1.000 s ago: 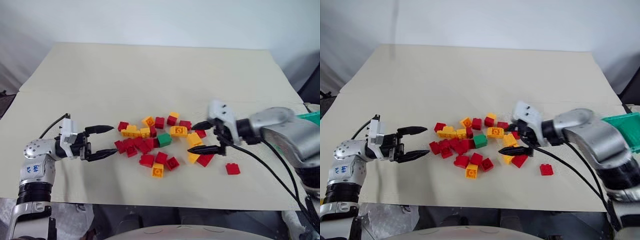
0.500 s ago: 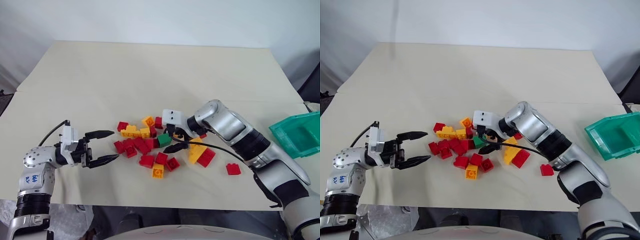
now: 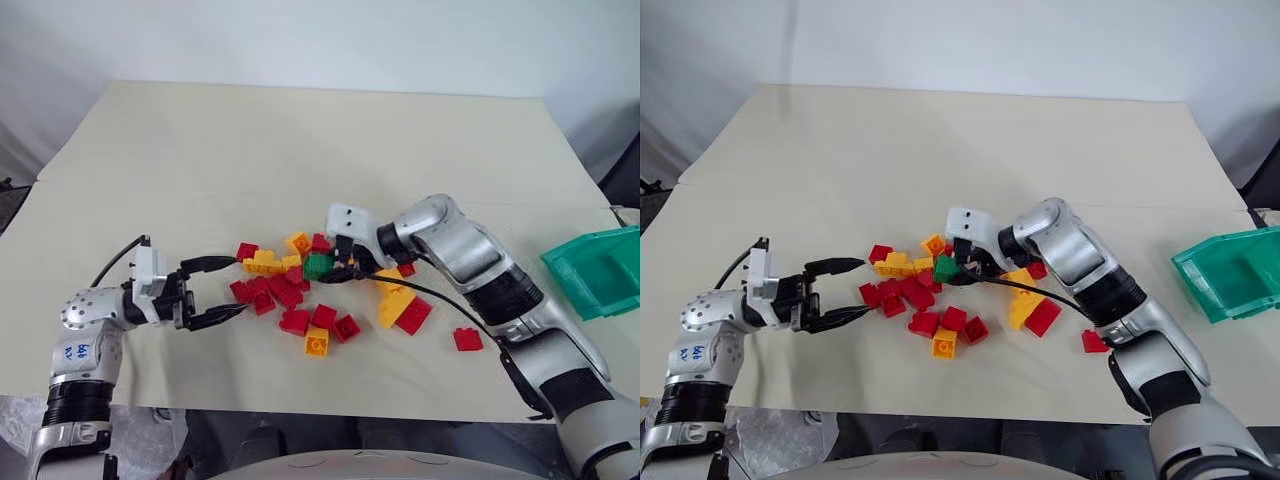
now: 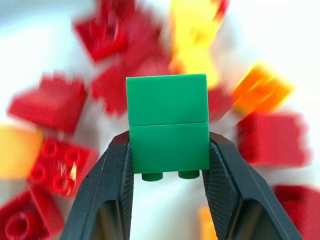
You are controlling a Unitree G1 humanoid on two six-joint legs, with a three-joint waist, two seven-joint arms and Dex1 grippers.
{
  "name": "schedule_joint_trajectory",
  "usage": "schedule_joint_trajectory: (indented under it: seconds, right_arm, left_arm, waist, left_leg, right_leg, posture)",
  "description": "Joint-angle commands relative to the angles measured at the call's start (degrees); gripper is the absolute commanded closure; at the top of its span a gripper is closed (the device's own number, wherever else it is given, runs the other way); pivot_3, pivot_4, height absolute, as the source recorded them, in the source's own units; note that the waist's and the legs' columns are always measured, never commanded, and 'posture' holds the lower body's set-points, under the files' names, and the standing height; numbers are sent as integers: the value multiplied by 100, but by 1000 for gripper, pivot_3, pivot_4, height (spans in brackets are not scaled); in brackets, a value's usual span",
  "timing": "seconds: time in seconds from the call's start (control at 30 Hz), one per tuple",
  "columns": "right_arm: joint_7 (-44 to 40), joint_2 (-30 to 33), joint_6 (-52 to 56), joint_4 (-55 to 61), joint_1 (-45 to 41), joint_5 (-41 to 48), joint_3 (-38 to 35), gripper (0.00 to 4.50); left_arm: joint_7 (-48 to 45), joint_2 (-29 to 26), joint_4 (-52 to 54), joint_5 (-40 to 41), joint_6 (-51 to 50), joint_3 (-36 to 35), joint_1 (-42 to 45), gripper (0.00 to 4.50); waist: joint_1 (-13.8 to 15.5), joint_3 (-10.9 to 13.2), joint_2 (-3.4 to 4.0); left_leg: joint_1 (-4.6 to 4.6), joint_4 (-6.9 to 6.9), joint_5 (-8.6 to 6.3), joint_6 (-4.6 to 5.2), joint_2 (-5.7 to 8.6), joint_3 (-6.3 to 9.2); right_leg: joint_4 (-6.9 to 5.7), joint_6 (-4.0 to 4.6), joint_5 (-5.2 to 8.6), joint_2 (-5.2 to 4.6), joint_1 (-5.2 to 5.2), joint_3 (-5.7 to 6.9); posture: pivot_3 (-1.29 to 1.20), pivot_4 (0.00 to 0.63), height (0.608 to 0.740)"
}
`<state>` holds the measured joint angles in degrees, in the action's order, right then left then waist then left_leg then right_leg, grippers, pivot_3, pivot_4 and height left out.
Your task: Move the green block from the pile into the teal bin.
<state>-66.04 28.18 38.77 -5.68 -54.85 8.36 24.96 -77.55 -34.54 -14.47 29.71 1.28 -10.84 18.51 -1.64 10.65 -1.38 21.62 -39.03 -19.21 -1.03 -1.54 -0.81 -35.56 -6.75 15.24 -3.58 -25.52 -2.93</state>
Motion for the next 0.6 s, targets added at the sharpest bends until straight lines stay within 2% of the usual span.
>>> schedule_joint_trajectory:
  seconds: [0.03,0.1,0.23,0.33,0.5,0.6]
  right_arm:
    - [69,591,126,853,422,256,-809,2985]
    - [417,1109,496,1484,964,464,-1779,2985]
    - [1065,1637,916,2145,1691,570,-2945,2985]
    - [1300,2287,1287,2473,2395,485,-3804,2985]
    - [1427,3374,1428,2186,3933,48,-5429,2985]
    - [1552,3702,1413,1852,4530,-163,-5905,2985]
  left_arm:
    - [-112,176,-12,-20,56,231,284,0]
    - [-3,496,-51,-164,60,545,726,0]
    - [194,872,-105,-349,98,815,1161,0]
    - [331,1157,-186,-496,108,1052,1465,0]
    - [337,1645,-703,-618,136,1331,2062,0]
    - [112,1823,-1013,-639,254,1426,2325,0]
  waist:
    - [28,0,0]
    - [134,0,0]
    - [176,0,1]
    - [168,0,1]
    - [194,0,4]
    - [182,0,4]
  left_leg:
    - [0,0,0,0,0,0]
    - [5,-1,0,0,5,-4]
    - [34,-18,0,1,20,-11]
    - [32,-15,-1,2,16,-12]
    - [31,-15,4,10,18,-14]
    - [24,-15,9,18,28,-26]
  right_leg:
    - [1,0,0,0,0,0]
    - [5,2,1,-6,7,26]
    - [13,-3,-2,-17,2,36]
    - [15,-3,-2,-7,2,33]
    - [15,-6,-3,-2,3,29]
    - [15,-16,-9,-2,5,8]
  posture:
    - [0,150,740]
    - [0,150,740]
    - [0,150,740]
    - [0,150,740]
    - [0,150,740]
    - [0,150,740]
